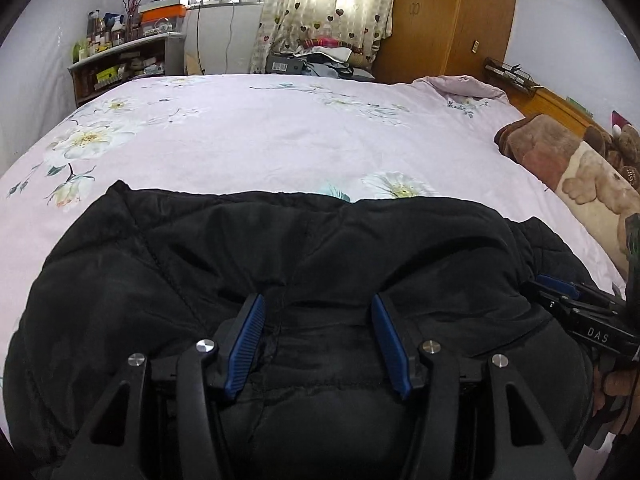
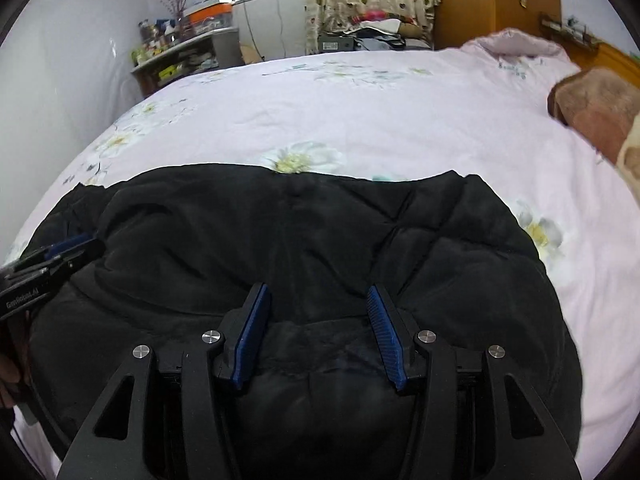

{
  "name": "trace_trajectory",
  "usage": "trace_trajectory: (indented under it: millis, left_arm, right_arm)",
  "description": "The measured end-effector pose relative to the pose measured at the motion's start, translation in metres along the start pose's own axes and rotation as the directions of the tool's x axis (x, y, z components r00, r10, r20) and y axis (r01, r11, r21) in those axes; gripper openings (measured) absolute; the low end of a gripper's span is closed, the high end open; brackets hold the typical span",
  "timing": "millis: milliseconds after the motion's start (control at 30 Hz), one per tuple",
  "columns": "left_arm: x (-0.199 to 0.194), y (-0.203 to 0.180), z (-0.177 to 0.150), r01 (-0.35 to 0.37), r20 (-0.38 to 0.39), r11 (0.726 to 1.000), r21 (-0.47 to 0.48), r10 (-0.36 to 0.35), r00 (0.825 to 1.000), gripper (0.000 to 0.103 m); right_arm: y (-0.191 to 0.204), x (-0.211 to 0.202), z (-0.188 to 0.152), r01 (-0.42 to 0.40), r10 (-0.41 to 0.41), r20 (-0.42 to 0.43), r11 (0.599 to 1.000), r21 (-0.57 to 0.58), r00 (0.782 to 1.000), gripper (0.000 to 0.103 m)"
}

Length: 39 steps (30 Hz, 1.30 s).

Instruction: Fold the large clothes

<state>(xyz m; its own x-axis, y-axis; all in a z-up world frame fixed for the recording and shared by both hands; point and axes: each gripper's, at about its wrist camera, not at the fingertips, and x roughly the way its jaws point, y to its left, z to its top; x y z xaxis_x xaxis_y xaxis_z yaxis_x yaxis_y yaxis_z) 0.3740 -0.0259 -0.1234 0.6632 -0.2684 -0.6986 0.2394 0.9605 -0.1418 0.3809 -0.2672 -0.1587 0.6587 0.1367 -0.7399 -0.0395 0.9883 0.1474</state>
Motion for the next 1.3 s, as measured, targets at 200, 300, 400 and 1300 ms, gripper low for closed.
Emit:
trace_trajectory:
  millis: [200, 300, 400, 1300]
  left_arm:
    - [-0.009, 0.0, 0.017, -0.007, -0.082, 1.0, 0.011, 0.008, 0.997, 0.058]
    - [-0.025, 0.009, 0.035, -0.02, -0.049, 0.999, 0.042, 0.022, 0.999, 0.058]
    - [-0.014, 0.028, 0.047, -0.106, -0.061, 0.992, 0.072, 0.11, 0.992, 0.058]
    - [-0.017, 0.045, 0.052, -0.065, -0.053, 0.998, 0.002, 0.065, 0.996, 0.06]
  right_arm:
    - [0.007, -0.007, 0.009, 0.038, -0.039, -0.026, 0.999, -0.025, 0.999, 0.051]
    - [0.004, -0.029, 0.024, 0.051, -0.051, 0.016, 0.998, -0.037, 0.999, 0.051]
    - [-0.008, -0.028, 0.039, 0.083, -0.083, 0.02, 0.996, -0.015, 0.996, 0.051]
    - [-0.036, -0.017, 0.044, 0.154, -0.153, -0.022, 0.988, 0.032, 0.988, 0.052]
